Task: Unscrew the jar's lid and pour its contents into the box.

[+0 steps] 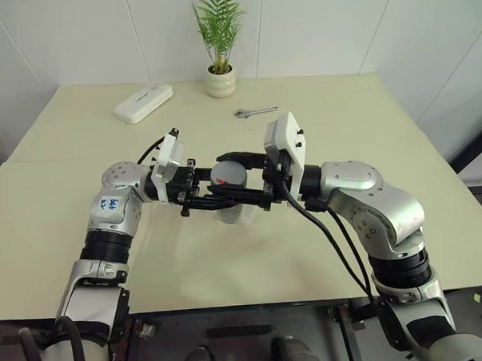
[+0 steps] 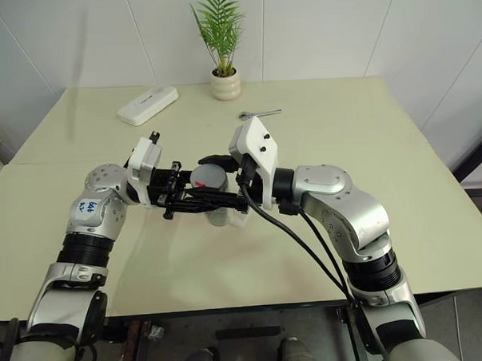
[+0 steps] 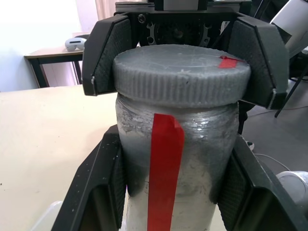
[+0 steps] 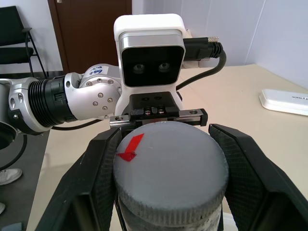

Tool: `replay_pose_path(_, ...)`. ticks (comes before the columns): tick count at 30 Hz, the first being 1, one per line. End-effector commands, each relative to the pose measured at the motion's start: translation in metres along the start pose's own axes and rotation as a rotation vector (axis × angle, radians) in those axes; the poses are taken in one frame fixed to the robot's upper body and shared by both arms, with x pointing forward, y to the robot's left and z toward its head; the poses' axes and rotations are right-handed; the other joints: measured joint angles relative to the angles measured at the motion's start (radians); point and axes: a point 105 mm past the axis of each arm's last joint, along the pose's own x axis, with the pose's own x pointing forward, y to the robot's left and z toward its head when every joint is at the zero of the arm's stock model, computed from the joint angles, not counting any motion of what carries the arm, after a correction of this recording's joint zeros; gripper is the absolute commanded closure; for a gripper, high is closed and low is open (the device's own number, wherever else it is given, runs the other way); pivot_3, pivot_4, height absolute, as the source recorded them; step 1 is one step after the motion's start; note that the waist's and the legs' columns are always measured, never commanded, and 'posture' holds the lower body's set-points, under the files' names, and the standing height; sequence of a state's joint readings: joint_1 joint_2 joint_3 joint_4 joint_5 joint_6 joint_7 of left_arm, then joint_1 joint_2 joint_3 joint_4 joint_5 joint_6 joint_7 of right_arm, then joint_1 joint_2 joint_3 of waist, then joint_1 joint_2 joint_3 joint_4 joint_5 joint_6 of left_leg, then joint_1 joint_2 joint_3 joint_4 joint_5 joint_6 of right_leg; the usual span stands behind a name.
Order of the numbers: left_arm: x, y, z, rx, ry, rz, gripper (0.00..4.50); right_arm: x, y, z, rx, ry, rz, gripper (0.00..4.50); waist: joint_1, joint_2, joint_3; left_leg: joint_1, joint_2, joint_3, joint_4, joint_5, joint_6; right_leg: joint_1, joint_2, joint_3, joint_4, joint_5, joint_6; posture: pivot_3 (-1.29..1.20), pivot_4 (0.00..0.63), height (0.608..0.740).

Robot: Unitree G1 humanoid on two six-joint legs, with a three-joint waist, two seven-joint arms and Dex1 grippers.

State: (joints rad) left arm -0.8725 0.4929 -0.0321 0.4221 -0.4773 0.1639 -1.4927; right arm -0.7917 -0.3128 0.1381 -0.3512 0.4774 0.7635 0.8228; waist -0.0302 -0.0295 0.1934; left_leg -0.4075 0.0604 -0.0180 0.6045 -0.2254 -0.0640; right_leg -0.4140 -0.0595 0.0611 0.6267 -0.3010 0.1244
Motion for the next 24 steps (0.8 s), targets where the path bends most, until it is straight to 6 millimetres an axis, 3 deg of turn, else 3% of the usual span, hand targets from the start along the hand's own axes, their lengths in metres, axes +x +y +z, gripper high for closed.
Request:
replay_pose_path(1, -0.009, 0.005, 0.002, -0.014, 0.016, 0.059, 2.50, 0.013, 0.060, 0.032, -0.061, -0.143, 0.347, 1.91, 0.000, 0.000, 0.000, 0.000, 0.000, 0.000, 0.000, 0.000, 0.000, 0.000, 0.000, 0.000, 0.000, 0.000, 0.000, 0.00, 0.150, 0.740)
replay_pose_path(4, -0.009, 0.002, 0.004, -0.009, 0.016, 0.047, 2.50, 0.014, 0.056, 0.030, -0.053, -0.136, 0.325, 1.91, 0.000, 0.000, 0.000, 0.000, 0.000, 0.000, 0.000, 0.000, 0.000, 0.000, 0.000, 0.000, 0.000, 0.000, 0.000, 0.00, 0.150, 0.740)
replay_pose_path(9, -0.008, -0.003, 0.009, 0.000, 0.009, 0.029, 2.50, 0.016, 0.048, 0.030, -0.060, -0.131, 0.275, 0.28, -0.001, 0.000, 0.000, 0.000, 0.000, 0.000, 0.000, 0.000, 0.000, 0.000, 0.000, 0.000, 0.000, 0.000, 0.000, 0.00, 0.150, 0.740)
replay_pose_path(24, -0.009, -0.010, 0.013, 0.001, -0.018, 0.021, 2.50, 0.016, 0.034, 0.029, -0.066, -0.106, 0.217, 0.28, 0.000, 0.000, 0.000, 0.000, 0.000, 0.000, 0.001, 0.000, 0.000, 0.000, 0.000, 0.000, 0.001, 0.000, 0.000, 0.00, 0.150, 0.740)
